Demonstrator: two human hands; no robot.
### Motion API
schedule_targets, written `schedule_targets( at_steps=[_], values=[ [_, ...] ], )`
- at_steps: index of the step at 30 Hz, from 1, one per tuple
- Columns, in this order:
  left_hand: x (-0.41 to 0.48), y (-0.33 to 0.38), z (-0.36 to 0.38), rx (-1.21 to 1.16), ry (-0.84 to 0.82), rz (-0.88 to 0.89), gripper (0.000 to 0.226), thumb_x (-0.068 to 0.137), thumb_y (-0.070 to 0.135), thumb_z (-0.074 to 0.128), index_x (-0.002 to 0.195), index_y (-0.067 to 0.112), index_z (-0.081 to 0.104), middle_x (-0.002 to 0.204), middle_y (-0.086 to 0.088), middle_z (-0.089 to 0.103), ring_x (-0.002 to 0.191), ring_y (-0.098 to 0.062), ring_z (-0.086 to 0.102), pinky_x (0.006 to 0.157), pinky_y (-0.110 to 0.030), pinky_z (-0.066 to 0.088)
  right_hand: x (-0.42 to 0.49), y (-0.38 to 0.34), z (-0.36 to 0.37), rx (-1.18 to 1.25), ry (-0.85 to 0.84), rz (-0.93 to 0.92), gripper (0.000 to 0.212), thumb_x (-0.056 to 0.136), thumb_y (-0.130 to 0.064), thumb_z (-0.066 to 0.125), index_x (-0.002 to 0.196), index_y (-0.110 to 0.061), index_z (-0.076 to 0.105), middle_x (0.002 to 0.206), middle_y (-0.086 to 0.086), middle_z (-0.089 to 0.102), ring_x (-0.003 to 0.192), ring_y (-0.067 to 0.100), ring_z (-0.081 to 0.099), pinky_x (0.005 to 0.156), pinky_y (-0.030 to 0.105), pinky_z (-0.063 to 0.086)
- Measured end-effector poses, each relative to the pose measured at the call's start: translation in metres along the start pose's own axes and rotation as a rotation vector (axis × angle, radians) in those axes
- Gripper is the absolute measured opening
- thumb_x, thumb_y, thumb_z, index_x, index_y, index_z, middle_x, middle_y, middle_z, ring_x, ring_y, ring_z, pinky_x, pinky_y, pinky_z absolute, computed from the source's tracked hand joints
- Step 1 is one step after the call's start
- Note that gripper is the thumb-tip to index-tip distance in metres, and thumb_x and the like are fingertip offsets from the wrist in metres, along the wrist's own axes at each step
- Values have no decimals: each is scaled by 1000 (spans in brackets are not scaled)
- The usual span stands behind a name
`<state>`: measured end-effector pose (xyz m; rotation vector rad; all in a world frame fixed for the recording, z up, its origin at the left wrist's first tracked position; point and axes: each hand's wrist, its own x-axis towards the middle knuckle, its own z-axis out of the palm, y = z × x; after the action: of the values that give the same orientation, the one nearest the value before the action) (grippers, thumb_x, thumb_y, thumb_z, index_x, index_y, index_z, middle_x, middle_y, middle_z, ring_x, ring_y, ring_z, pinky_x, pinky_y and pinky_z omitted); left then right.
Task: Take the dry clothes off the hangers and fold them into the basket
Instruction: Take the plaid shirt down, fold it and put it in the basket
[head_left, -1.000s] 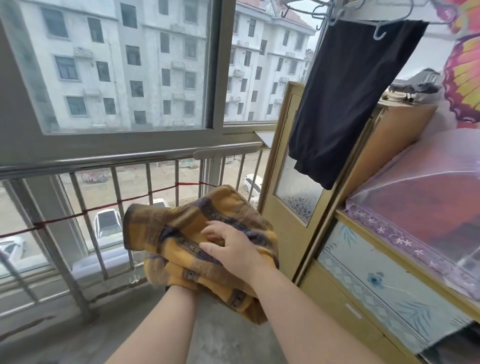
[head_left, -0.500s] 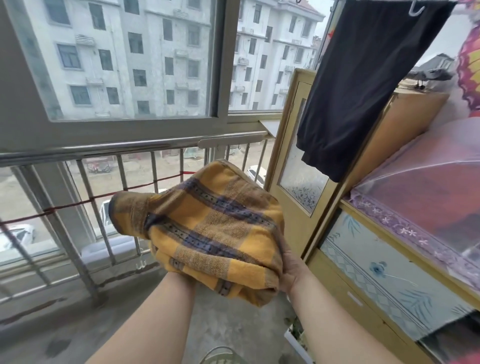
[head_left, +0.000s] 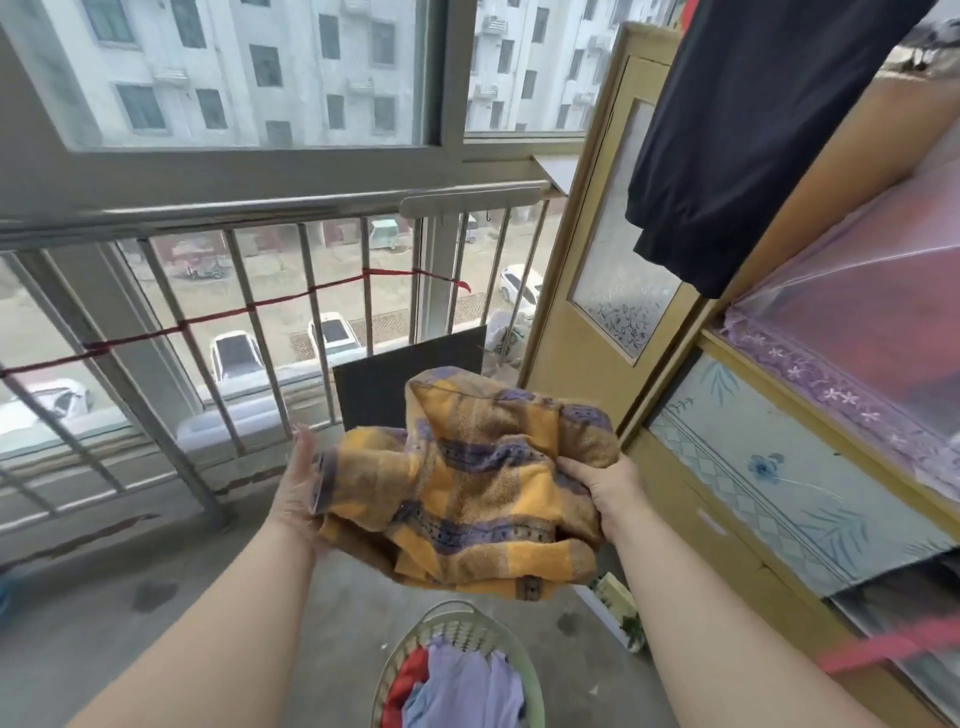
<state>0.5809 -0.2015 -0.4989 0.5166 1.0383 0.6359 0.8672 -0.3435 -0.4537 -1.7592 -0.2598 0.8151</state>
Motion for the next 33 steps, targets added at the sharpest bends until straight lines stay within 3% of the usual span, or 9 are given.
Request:
schedule_targets(
  at_steps=[3,6,8,10,13,17,21,25,33],
  values=[
    [-3,-27,0,184,-65,-203,67,82,65,49,108,5,64,110,-24,67,104,-39,62,86,-49,52,10,41,-4,-53,-35,77,45,63,-12,88,101,-11,64,90,7,71,83,25,68,74,34,56],
    [20,-77,-17,385,-137,-347,45,83,23,69,126,19,52,121,-17,60,106,-38,61,84,-49,55,19,96,-7,-159,-51,155,54,53,-27,91,99,-18,67,95,6,73,88,27,69,84,44,57],
    [38,-117,-31,543,-47,-359,52,85,0,60,130,23,46,120,-14,57,107,-37,58,93,-53,50,22,130,-10,-219,-61,224,41,62,-23,88,96,-19,66,95,5,72,88,25,68,82,40,57],
    [42,-153,-40,593,14,-372,40,90,-8,49,120,18,51,108,-11,60,99,-32,59,92,-48,50,24,164,-13,-234,-61,302,36,73,-10,82,104,-14,64,94,5,70,87,24,67,77,36,56],
    [51,-205,-62,613,90,-465,47,87,-15,47,122,15,51,110,-16,62,104,-37,60,93,-50,49,30,224,-17,-270,-62,450,34,80,2,73,109,-10,61,89,3,68,81,22,64,66,29,51],
    [71,-267,-95,678,169,-584,51,84,-13,52,128,14,51,110,-18,64,103,-37,61,92,-48,51,35,315,-18,-293,-54,646,32,83,8,67,107,-13,58,87,3,65,77,20,63,62,28,50],
    [93,-299,-109,711,228,-593,40,92,-1,52,125,22,50,103,-11,61,96,-32,60,85,-40,52,44,376,-11,-287,-54,742,32,85,5,64,109,-15,58,95,6,67,87,25,65,73,35,55],
    [124,-322,-122,781,266,-549,38,91,5,53,124,26,52,104,-9,62,98,-31,60,86,-40,53,62,418,-3,-308,-60,786,31,85,-2,67,109,-19,58,110,9,68,100,29,65,90,46,54],
    [178,-360,-148,924,239,-605,52,86,8,49,129,37,48,116,-8,63,98,-32,62,87,-46,55,91,471,4,-381,-38,858,39,85,-11,68,122,-16,55,115,8,66,100,27,64,90,47,54]
  ],
)
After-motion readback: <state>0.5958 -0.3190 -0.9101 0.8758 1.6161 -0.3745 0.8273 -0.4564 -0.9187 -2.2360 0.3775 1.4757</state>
